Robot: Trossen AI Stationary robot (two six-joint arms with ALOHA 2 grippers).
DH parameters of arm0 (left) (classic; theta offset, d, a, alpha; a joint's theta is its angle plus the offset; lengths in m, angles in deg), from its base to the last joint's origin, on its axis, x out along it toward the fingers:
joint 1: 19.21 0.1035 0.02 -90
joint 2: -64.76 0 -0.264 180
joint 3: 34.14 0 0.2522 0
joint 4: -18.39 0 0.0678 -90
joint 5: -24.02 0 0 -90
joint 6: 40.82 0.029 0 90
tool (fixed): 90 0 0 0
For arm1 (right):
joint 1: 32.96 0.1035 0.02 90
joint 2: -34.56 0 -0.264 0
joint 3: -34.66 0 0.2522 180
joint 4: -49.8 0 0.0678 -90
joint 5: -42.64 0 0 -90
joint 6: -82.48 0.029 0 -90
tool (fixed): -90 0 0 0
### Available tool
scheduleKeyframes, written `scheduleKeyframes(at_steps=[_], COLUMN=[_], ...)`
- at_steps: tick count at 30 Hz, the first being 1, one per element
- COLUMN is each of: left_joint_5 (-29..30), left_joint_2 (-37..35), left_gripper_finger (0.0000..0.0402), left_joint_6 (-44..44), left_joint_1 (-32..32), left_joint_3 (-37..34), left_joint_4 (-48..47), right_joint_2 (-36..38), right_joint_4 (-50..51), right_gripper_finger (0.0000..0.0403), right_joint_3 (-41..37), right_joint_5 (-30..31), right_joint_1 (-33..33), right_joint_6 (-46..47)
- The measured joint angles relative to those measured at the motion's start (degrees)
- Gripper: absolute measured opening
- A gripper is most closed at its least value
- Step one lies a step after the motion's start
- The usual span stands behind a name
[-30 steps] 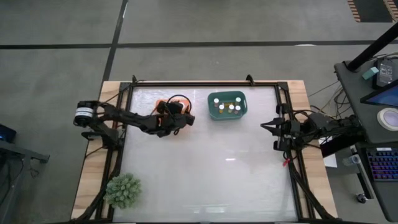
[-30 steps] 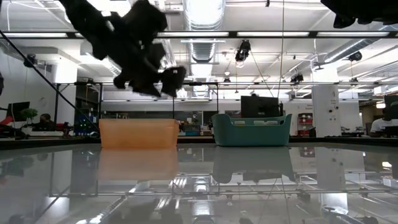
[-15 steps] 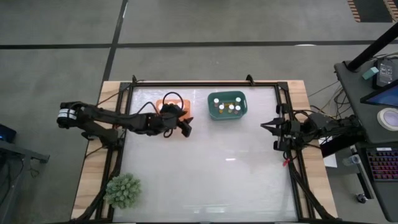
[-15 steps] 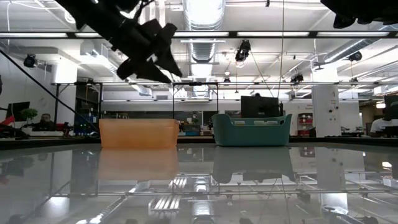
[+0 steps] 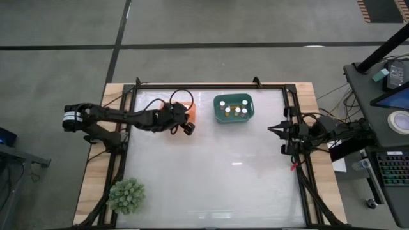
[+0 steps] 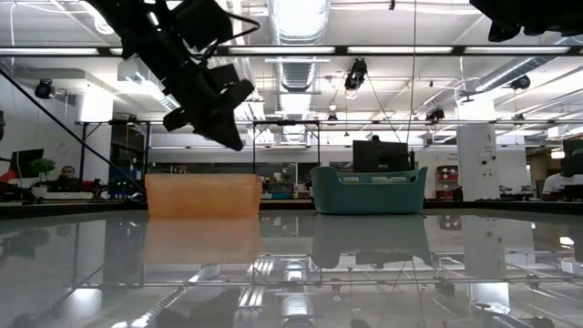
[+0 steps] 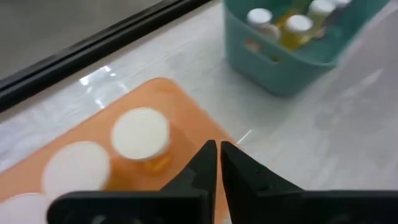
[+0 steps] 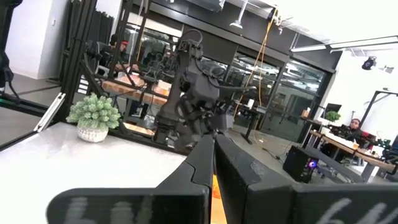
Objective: Pick and place medicine bottles into bin by pill shape (circle, oval)
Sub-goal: Return to Home Position
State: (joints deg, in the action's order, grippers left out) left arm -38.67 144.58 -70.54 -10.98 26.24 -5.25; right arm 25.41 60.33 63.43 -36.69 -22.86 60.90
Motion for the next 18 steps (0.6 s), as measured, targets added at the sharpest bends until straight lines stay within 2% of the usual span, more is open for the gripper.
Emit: scheduleKeyframes(at_steps=[8, 18], left_joint_5=[-2.4, -0.87], left_joint_2=[0.09, 0.11], left_gripper_finger=[0.0, 0.0], left_joint_6=[2.94, 3.24], left_joint_1=[2.67, 2.98], left_joint_3=[-1.72, -2.02], left_joint_4=[-0.21, -0.11], right_joint_2=[0.0, 0.0], right_joint_4=[-0.01, 0.01], right_gripper_finger=[0.0009, 0.0009], right_joint_3=[0.0, 0.0], right_joint_5=[-0.01, -0.03], right_joint_1=[0.01, 0.01], right_joint_6=[0.15, 0.58])
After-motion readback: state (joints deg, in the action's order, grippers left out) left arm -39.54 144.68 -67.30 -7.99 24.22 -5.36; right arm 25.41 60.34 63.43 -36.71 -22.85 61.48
